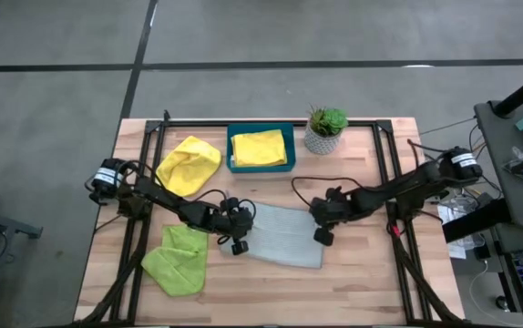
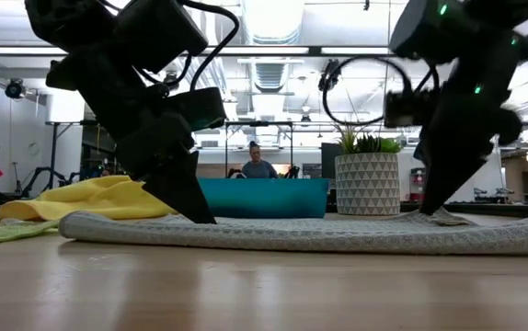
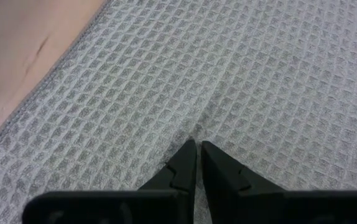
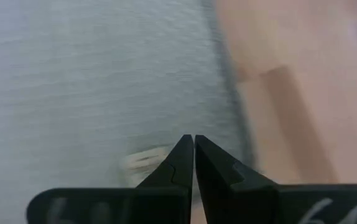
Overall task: Fold microfiber towels
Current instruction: Fold the gray microfiber cloth
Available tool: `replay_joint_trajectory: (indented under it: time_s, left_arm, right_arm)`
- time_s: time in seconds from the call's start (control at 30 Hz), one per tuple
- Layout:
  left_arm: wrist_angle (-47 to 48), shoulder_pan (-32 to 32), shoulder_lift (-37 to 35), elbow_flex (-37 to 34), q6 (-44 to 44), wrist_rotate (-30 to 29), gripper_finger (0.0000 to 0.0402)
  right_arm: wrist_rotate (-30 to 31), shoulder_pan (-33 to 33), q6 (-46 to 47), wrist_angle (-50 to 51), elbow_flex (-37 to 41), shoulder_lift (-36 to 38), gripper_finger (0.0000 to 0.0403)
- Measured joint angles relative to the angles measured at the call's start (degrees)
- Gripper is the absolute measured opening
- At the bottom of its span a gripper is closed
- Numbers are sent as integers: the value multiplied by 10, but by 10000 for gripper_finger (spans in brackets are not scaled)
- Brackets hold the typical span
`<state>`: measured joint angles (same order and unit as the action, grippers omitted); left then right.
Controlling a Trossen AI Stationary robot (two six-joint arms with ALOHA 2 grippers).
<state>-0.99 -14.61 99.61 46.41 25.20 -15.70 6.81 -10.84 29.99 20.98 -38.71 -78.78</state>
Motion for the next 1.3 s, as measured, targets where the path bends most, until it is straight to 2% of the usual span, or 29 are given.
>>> replay_joint_trajectory:
  time_s: [0.23,0.4,0.6,0.7,0.8,0.87,1.0,1.1,1.3]
  left_arm:
    - [0,2,-1,0,28,-6,12]
    - [0,5,-4,3,49,-17,12]
    - [-1,6,-5,13,46,-17,12]
    - [-3,7,-5,17,45,-17,12]
    - [-3,7,-7,18,43,-17,12]
    - [-3,8,-8,18,33,-18,12]
    - [-3,12,-8,18,16,-24,12]
    - [-2,12,-8,18,10,-29,12]
    - [-2,12,-8,18,10,-29,12]
  right_arm:
    - [66,38,-56,12,5,-23,8]
    - [88,89,-150,12,3,-23,8]
    - [154,159,-302,-10,-7,-23,8]
    - [154,180,-325,-8,-24,-18,8]
    - [124,182,-310,14,-38,-1,8]
    - [79,181,-278,31,-45,10,8]
    - [-30,181,-148,68,-45,29,9]
    - [-89,179,-71,97,-39,41,20]
    - [-115,167,15,100,-19,87,75]
